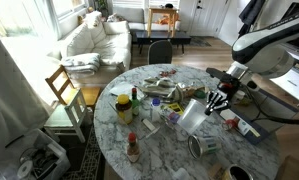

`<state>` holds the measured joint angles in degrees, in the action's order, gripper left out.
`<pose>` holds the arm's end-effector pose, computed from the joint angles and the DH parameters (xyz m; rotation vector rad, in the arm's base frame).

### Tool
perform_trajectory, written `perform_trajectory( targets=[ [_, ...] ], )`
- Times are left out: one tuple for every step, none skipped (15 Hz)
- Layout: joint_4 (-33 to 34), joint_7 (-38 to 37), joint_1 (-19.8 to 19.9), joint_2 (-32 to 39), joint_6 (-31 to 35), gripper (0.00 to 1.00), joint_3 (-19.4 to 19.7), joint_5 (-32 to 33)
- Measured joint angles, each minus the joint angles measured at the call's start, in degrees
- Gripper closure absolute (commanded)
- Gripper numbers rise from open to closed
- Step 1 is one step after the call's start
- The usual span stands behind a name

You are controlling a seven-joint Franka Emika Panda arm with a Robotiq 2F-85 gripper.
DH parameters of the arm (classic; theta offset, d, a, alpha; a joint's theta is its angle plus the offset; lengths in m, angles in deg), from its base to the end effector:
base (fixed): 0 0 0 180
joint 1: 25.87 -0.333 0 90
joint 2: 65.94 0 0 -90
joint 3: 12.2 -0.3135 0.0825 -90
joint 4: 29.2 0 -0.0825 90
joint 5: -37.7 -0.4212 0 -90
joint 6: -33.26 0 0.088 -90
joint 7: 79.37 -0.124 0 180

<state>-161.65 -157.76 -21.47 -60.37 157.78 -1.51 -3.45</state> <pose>0.5126 -0.1037 0.2469 -1.3411 2.3922 0.6440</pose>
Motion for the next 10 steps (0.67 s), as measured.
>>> perform_trajectory(
  targets=[
    [-0.1,-4.3,-0.6,-1.1,1.3,0.99,-0.7,3.8],
    [-0.1,-8.7,-1.2,-2.1,2.4,0.99,-1.4,7.7],
    [-0.1,-13.0,-1.6,-2.9,3.3,0.99,-2.1,11.6],
    [-0.1,-17.2,-1.9,-3.4,3.9,0.99,-2.8,15.7],
    [-0.1,-21.2,-2.0,-3.7,4.2,0.99,-3.5,19.8],
    [0.0,-25.2,-2.2,-3.8,4.2,0.99,-4.1,23.8],
    [0.0,-29.1,-2.2,-3.7,4.2,0.99,-4.6,27.8],
    [0.1,-32.9,-2.2,-3.6,4.2,0.99,-5.0,31.8],
    [0.2,-36.6,-2.2,-3.5,4.2,0.70,-5.3,36.0],
    [0.3,-39.9,-2.3,-3.3,4.0,0.70,-5.6,40.0]
  ],
)
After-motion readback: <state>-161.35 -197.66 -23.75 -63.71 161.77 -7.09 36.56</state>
